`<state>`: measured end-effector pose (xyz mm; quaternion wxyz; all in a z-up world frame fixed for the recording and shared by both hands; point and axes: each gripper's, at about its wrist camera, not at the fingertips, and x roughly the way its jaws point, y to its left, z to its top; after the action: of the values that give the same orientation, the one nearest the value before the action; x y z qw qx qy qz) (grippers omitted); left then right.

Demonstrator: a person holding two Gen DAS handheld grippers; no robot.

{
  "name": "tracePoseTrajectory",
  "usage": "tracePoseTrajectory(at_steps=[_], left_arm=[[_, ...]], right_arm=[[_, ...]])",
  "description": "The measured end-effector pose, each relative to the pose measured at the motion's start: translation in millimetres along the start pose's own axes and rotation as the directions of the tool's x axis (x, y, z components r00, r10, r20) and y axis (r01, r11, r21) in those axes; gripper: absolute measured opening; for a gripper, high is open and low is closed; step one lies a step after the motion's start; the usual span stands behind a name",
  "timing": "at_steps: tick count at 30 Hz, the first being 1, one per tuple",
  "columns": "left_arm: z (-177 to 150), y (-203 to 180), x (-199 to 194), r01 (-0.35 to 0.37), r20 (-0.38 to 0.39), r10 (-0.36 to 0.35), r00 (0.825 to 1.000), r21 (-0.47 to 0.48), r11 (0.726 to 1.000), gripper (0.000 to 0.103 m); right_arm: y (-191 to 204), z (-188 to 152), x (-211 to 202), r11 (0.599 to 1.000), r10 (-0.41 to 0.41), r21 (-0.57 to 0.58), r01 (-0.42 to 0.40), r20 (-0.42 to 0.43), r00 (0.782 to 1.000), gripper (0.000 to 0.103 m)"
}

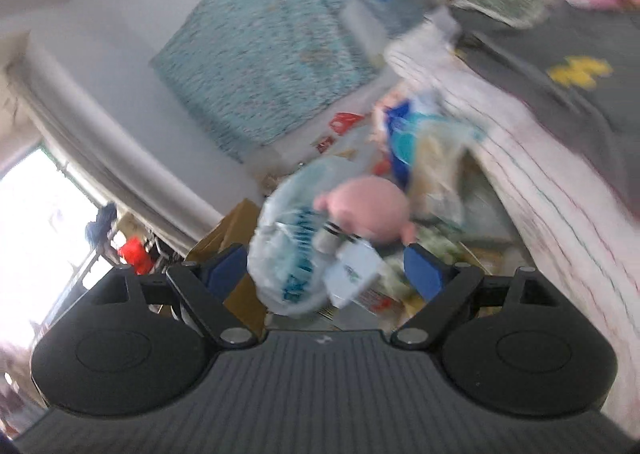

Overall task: Organize soft objects
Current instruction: 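Move the right tool back to the pink plush toy on the table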

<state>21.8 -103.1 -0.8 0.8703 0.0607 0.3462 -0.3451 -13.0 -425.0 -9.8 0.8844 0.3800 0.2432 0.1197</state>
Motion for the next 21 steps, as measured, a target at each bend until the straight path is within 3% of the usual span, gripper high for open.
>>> tracePoseTrajectory(at_steps=[5, 8, 12, 17, 21], left_arm=[[17, 3, 12, -0.049, 0.039, 0.049, 0.998, 0.004, 0.999, 0.093], [32, 7, 17, -0.084, 0.084, 0.083, 0.993, 0.007, 0.996, 0.093], [50, 15, 34, -0.125, 0.115, 0.123, 0.986, 0.008, 0.992, 0.083], [66, 32, 54, -0.141, 0.11, 0.142, 0.984, -0.024, 0.99, 0.072], [73, 43, 64, -0.123, 0.101, 0.128, 0.987, -0.058, 0.991, 0.069]], right_arm=[[-12, 1, 34, 1.0, 0.001, 0.016, -0.001, -0.005, 1.0, 0.086], [-11, 14, 52, 0.999, -0.04, -0.004, 0.04, 0.021, 0.999, 0.086], [-20, 27, 81, 0.995, -0.102, 0.023, 0.101, 0.022, 0.995, 0.083], [-11, 38, 103, 0.998, -0.066, 0.018, 0.066, 0.008, 0.998, 0.079], [-12, 48, 112, 0.989, -0.148, 0.021, 0.148, 0.046, 0.988, 0.079]])
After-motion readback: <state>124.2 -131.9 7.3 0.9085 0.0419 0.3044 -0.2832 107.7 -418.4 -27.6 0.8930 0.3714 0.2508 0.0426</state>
